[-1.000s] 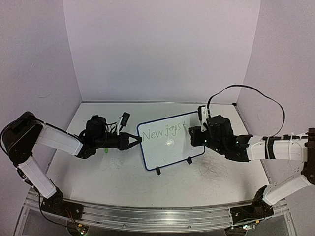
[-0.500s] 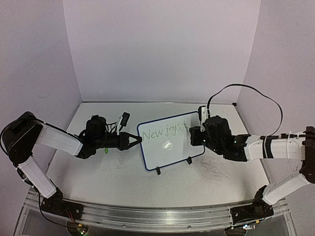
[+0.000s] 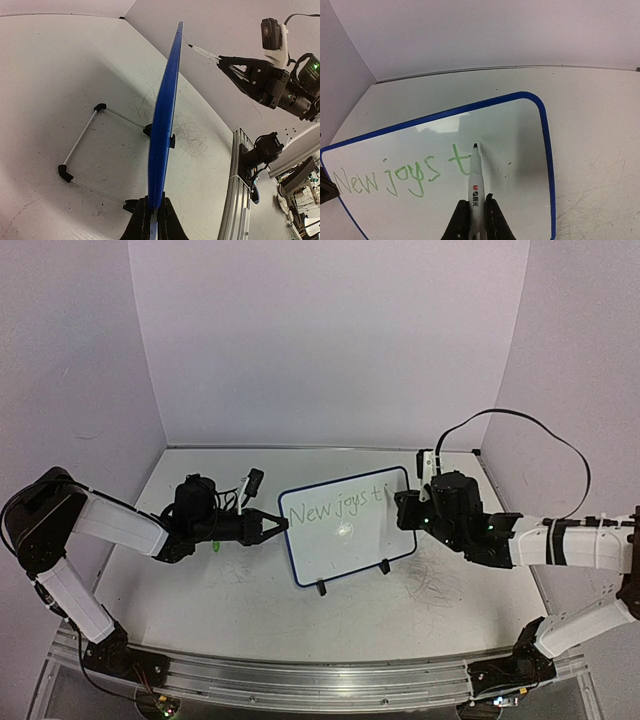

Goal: Write a sentence on the whiteboard

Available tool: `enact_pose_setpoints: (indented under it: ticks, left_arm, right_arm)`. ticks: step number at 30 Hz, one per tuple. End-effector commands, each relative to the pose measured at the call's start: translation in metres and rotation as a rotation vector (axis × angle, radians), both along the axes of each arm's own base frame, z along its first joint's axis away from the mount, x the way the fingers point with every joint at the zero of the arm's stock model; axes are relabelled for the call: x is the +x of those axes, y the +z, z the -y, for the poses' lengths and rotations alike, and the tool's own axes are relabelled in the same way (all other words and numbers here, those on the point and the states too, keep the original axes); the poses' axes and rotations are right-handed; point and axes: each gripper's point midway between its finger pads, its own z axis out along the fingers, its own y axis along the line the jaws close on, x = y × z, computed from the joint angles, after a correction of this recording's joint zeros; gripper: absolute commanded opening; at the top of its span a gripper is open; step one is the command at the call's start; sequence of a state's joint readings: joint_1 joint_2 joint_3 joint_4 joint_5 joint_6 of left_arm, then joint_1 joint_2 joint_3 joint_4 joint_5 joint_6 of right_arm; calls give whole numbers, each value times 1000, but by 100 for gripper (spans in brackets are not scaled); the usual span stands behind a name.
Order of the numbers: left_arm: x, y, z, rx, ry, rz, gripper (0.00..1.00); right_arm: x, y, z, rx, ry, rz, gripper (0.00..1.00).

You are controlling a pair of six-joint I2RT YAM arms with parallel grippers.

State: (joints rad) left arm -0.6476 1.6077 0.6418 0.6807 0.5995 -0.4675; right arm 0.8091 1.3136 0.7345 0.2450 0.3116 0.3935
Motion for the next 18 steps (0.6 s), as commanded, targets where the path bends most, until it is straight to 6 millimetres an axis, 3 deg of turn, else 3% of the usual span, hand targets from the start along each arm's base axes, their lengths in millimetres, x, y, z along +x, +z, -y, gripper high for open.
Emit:
enact_pose_setpoints:
  ticks: [1,18]
  left_arm:
    - [2,21,3,-26,-10,44,0]
    - [2,23,3,-26,-12,48,0]
  right_arm:
    - [3,5,-4,19,10,19,0]
    - [10,-5,-8,-6,0,5,0]
